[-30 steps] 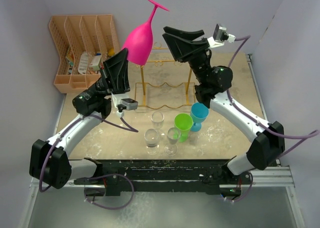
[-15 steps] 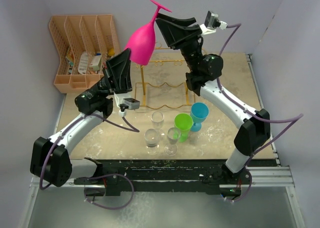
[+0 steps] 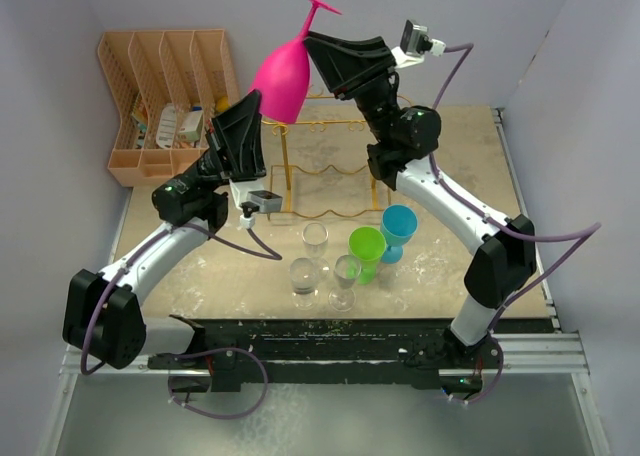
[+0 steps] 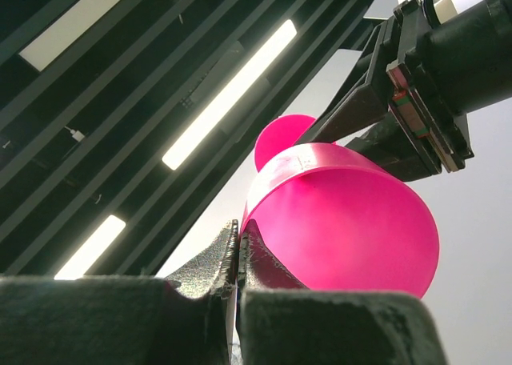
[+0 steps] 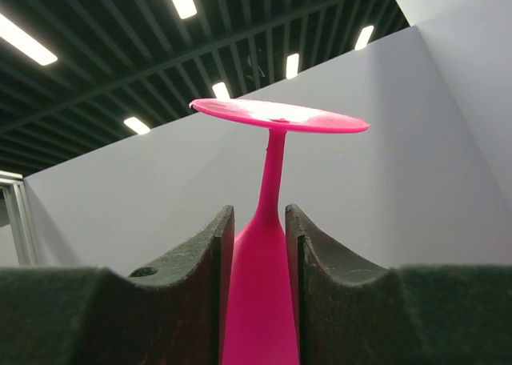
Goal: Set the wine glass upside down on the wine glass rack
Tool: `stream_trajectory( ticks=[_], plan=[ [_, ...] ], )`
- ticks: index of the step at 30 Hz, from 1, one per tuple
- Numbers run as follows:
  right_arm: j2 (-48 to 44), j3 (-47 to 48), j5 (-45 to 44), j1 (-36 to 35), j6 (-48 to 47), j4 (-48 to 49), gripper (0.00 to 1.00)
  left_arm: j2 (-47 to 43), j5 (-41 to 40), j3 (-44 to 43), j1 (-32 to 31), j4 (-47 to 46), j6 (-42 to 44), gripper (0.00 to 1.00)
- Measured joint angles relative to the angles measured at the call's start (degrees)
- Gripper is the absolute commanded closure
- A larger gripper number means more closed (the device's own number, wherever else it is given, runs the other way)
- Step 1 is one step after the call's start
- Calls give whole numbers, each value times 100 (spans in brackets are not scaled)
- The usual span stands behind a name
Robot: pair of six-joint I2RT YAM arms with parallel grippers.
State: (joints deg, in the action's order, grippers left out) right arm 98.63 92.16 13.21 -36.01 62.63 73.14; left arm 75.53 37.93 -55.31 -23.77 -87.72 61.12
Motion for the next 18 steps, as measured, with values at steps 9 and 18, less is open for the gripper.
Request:
stream_trajectory(
  ticks=[9, 18],
  plan=[
    [13, 87, 22, 0, 140, 83, 61, 24, 4, 0, -68, -2, 2, 100],
    [162, 177, 127, 0, 275, 192, 74, 28, 59, 0, -118, -4, 63, 100]
  ],
)
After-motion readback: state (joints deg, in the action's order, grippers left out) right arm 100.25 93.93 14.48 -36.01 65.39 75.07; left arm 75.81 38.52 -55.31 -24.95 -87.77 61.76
